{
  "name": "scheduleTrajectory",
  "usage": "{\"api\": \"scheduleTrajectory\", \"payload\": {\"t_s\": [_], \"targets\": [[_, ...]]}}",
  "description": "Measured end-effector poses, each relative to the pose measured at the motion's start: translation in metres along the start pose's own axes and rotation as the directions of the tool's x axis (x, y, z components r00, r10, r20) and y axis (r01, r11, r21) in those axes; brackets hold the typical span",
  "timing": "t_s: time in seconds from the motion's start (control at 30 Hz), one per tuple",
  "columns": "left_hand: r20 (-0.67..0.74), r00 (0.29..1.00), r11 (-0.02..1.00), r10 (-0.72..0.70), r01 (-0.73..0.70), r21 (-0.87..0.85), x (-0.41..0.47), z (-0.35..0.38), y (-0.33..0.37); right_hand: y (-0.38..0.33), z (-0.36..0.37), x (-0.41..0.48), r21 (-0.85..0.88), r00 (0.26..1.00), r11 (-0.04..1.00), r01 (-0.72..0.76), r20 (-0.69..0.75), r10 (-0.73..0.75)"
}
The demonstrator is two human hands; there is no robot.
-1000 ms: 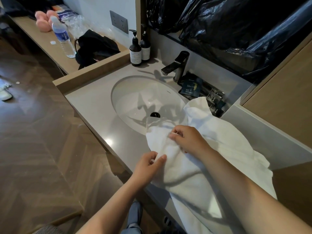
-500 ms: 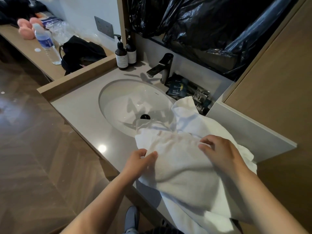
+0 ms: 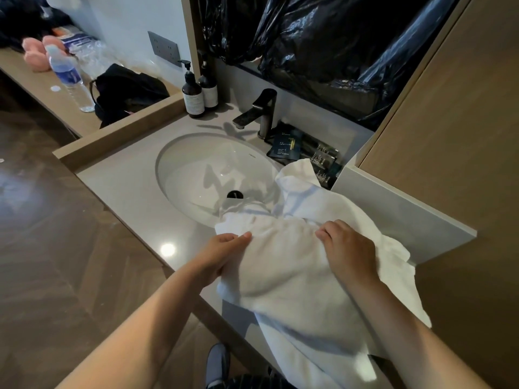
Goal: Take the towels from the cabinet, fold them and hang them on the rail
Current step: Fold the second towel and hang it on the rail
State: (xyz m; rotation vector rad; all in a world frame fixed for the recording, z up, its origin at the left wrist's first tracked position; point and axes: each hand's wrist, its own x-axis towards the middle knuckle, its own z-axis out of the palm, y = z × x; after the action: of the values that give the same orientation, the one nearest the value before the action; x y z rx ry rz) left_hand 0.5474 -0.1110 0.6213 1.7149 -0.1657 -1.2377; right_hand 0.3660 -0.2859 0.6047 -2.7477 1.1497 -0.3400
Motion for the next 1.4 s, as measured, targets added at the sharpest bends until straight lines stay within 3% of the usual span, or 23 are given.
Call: {"api": "scheduleTrajectory", "payload": {"t_s": [0.1,0.2,0.27,0.4,0.57,0.7,0.8,0.87,0.93,1.03,1.1,1.2,1.3,1.4], "targets": [[-0.066,0.989,0.972,0.13,-0.114,0.207,0.007,-0.004,-0.01,-0.001,0.004,0.001,0.01,0.985,0.997,0.076,-0.158,-0.073],[-0.203,0.928,0.893,0.312,-0.214,0.396,0.011,0.003,-0.019,-0.003,0.01,0.009,-0.041,0.982,0.994,0.105,-0.152,-0.11],[-0.208,0.929,0.889,0.306,-0.201,0.411,0.014,0.008,-0.018,-0.002,0.015,0.012,-0.063,0.989,0.994,0.084,-0.115,-0.091],[0.004,0.995,0.98,0.104,-0.104,0.168,0.02,0.005,0.001,0.0,0.022,0.015,-0.093,0.985,0.991,0.099,-0.134,-0.111],[0.114,0.988,0.989,-0.102,0.112,-0.092,0.029,0.006,0.017,-0.003,0.022,0.015,-0.018,0.96,0.987,0.158,-0.23,-0.158],[0.263,0.953,0.966,-0.147,0.196,-0.171,0.033,-0.008,0.022,-0.001,0.019,0.018,0.001,0.957,0.981,0.196,-0.219,-0.191],[0.331,0.937,0.973,-0.112,0.171,-0.157,0.039,-0.021,0.02,-0.001,0.017,0.026,-0.006,0.962,0.98,0.198,-0.189,-0.195],[0.271,0.959,0.991,-0.089,0.114,-0.077,0.044,-0.022,0.019,-0.004,0.017,0.031,-0.04,0.965,0.981,0.191,-0.175,-0.195],[0.096,0.994,0.992,-0.053,0.042,0.119,0.052,-0.014,0.016,-0.006,0.017,0.034,-0.107,0.971,0.981,0.16,-0.16,-0.176],[-0.12,0.987,0.854,0.111,-0.033,0.519,0.06,0.004,0.014,-0.008,0.02,0.033,-0.174,0.987,0.979,0.107,-0.103,-0.126],[-0.165,0.974,0.813,0.152,-0.028,0.582,0.062,0.015,0.013,-0.007,0.021,0.03,-0.194,0.984,0.972,0.132,-0.091,-0.152],[-0.17,0.984,0.855,0.054,0.043,0.517,0.059,0.019,0.015,-0.007,0.017,0.027,-0.091,0.975,0.973,0.212,-0.043,-0.216],[-0.024,1.0,0.983,-0.014,0.019,0.185,0.043,0.01,0.021,-0.004,0.006,0.023,0.099,0.973,0.968,0.229,-0.051,-0.225],[0.153,0.978,0.989,0.144,-0.148,0.016,0.026,-0.002,0.037,-0.002,-0.009,0.015,0.129,0.977,0.969,0.212,-0.06,-0.205]]}}
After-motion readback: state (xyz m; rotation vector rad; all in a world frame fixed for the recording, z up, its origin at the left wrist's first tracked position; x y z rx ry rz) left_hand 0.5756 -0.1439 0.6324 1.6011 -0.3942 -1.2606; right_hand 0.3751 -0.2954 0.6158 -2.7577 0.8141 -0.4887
